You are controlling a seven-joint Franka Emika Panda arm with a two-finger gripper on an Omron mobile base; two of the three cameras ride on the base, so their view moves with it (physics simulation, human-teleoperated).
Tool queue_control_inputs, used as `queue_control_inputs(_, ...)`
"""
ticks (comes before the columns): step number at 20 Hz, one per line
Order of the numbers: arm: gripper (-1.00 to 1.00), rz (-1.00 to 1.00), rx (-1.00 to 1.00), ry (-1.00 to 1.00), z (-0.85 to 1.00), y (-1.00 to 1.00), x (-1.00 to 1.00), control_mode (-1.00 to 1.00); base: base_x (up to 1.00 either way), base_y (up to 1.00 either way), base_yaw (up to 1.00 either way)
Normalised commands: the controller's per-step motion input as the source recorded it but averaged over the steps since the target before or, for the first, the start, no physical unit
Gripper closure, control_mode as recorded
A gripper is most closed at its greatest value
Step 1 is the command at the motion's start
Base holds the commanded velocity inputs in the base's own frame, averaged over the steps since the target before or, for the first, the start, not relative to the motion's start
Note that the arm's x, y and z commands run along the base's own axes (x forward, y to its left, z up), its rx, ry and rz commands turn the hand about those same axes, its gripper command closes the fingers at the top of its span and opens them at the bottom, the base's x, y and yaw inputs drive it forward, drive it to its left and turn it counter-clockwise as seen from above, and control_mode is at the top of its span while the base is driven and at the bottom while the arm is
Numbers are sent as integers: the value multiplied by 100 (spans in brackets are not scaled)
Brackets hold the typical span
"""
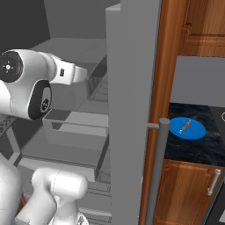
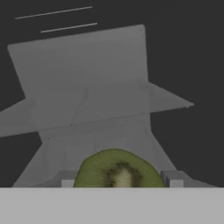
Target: Place the cold items (kiwi and pear) from the fridge in one tupperware on the dining counter. Place the warm items (hot dog and kebab skewer) in the stove area in another tupperware.
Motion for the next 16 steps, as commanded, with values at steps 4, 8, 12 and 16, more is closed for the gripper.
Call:
queue_control_inputs(4,100,0,0,7,-10,23,-58,-100,0,0,0)
queue_control_inputs(8,100,0,0,1,-17,10,-71,-100,0,0,0)
queue_control_inputs(12,100,0,0,0,0,0,0,100,-89,14,-7)
queue_control_inputs(16,100,0,0,0,0,0,0,100,-70,4,-23)
